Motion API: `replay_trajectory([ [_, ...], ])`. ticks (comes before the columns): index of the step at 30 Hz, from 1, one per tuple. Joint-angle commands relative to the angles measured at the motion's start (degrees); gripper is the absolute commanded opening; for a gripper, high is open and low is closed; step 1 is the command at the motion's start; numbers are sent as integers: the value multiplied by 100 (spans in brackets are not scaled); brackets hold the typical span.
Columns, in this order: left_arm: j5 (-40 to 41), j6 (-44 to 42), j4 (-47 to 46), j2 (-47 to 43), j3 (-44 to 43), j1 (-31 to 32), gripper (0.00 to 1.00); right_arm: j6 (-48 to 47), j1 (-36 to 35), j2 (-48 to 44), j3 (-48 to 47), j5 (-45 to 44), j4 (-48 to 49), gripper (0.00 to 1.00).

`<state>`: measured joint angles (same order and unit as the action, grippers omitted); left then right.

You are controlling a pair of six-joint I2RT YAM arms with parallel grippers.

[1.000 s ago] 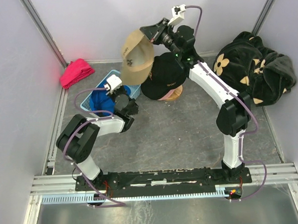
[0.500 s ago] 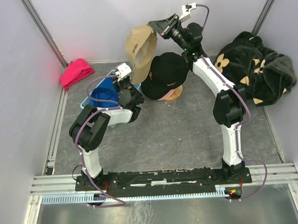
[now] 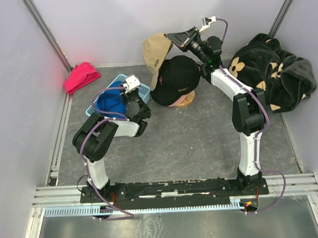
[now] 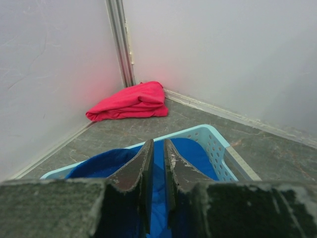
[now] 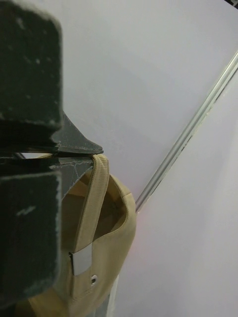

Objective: Stack the hats
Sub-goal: Stack the hat on the hat.

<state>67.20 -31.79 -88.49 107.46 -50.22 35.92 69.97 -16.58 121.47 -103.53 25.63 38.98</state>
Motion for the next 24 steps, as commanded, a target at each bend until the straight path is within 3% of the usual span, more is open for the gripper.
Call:
replay_trajectory([
  [1,-119,440,-873,-346,16,35,21,393,141,-678,522,122,1111,2],
  [5,-96,725,-520,-427,-32,48,30,787,258,-856,1126,122,1686,2],
  [14,-291,2017,1412,-727,-365,29,43,1132,269,-1078,1516,377,2190,2],
  [20,-951,2944,2818,-882,-610,11,49,1372,269,-1139,1691,512,2466,2],
  [24,-1998,3629,2978,-1181,-195,-156,56,1515,269,-1174,1808,579,2640,2],
])
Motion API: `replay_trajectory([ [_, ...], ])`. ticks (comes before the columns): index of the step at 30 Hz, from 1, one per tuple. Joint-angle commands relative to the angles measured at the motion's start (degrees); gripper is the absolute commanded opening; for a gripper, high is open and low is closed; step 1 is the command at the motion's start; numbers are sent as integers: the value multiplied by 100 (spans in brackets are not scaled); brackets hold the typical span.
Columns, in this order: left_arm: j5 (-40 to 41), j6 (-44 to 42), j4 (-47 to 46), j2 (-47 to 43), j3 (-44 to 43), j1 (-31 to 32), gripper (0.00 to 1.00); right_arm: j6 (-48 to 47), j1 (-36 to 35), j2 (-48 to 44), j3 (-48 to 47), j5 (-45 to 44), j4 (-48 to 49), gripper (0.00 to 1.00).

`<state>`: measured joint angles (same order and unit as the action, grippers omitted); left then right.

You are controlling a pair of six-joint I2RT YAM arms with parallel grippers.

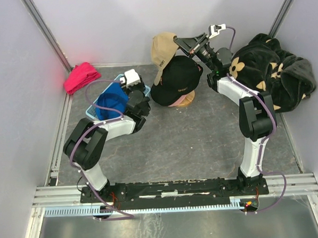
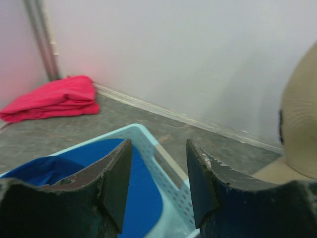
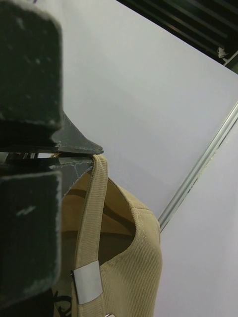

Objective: Stack the hats
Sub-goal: Stack the hat on the hat.

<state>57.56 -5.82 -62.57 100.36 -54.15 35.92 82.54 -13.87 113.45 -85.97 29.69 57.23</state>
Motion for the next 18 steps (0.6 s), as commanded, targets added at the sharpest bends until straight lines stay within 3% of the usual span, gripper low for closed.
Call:
replay_trajectory([
  [1,-1299,1220,393,-546,312,-212,57,328,-2,-387,74,192,879,2],
  [7,-1963,1927,1046,-633,175,-506,59,524,-30,-594,315,327,1089,2],
  [18,-2307,2489,2324,80,-1246,-622,60,749,-63,-1023,1323,475,1607,2],
])
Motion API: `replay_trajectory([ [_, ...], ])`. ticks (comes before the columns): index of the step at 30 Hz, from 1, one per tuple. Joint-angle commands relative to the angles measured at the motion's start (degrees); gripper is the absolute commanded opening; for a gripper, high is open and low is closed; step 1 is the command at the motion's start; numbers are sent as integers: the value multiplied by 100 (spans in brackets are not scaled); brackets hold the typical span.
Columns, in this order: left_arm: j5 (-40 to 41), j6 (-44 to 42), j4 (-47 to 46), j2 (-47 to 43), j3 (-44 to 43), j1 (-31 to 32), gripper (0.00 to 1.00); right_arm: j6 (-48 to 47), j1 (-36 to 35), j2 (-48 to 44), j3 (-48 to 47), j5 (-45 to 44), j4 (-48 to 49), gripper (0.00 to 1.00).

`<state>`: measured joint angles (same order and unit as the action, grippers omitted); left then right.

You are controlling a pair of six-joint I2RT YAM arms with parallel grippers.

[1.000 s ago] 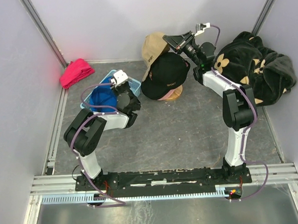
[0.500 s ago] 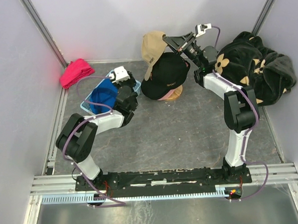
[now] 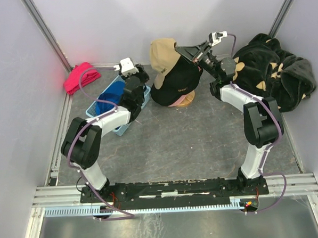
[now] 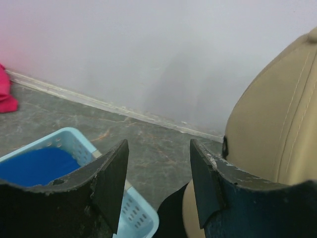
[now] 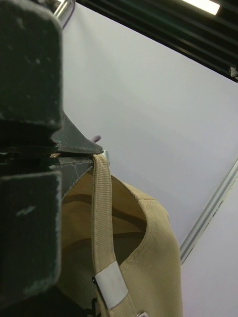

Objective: Stack the hats
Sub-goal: Stack the hat on the hat.

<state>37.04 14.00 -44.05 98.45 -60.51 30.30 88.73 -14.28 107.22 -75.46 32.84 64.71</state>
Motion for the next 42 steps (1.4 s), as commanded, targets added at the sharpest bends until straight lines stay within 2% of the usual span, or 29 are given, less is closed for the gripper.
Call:
replay_trajectory([
  [1,-244,559,551,331,-754,-72,60,128,-22,-426,359,182,898,2],
  [7,-508,1199,917,482,-1164,-370,62,108,-22,-554,843,315,1051,2],
  [15,-1167,1307,549,102,-766,-748,64,50,-14,-619,1242,378,1183,2],
  [21,-2112,1302,-198,-302,-241,-1041,65,52,53,-647,1470,467,1298,2],
  [32,-3856,1474,-1079,-363,-110,-1318,68,-3,293,-731,1889,659,1361,2],
  [38,-4703,1475,-1319,-404,-63,-1427,76,-39,396,-679,1972,681,1357,2],
  [42,-5043,1453,-1473,-519,122,-1505,77,-32,426,-634,1940,671,1356,2],
])
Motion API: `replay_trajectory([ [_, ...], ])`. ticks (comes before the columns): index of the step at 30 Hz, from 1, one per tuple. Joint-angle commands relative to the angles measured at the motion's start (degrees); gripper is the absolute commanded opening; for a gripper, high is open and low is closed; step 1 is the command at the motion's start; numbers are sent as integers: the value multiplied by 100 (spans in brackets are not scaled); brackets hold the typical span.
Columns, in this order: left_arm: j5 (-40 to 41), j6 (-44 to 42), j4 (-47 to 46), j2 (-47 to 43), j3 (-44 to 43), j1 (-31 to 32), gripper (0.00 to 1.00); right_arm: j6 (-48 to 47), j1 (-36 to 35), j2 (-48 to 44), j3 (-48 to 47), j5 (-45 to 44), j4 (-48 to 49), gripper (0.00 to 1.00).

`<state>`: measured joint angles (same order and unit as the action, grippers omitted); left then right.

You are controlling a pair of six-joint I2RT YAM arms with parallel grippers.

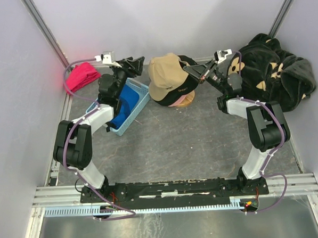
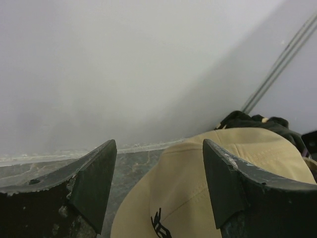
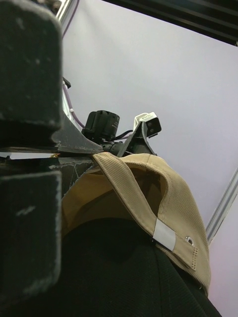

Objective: Stack the hats
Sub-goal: Stack the hat on the hat.

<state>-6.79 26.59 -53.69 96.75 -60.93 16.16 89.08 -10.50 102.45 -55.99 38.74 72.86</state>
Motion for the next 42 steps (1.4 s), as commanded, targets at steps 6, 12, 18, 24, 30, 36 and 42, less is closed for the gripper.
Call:
replay_trajectory([
  [6,-1082,9,-672,-487,414,-135,78,-38,158,-97,-14,81,539,2],
  [12,-1600,-29,-659,-482,318,-138,78,1,277,14,-49,49,564,2],
  [18,-1843,-188,-583,-601,396,-135,80,86,304,202,-281,7,589,2],
  [24,-1914,-480,-485,-710,430,-98,83,194,289,366,-563,-55,619,2],
  [30,-1813,-1190,141,-747,214,97,87,127,223,368,-825,-18,365,2],
  [36,-1440,-2180,841,-688,-81,493,96,126,199,441,-834,1,361,2],
  [42,-1019,-2365,827,-553,-239,587,99,108,202,468,-819,44,347,2],
])
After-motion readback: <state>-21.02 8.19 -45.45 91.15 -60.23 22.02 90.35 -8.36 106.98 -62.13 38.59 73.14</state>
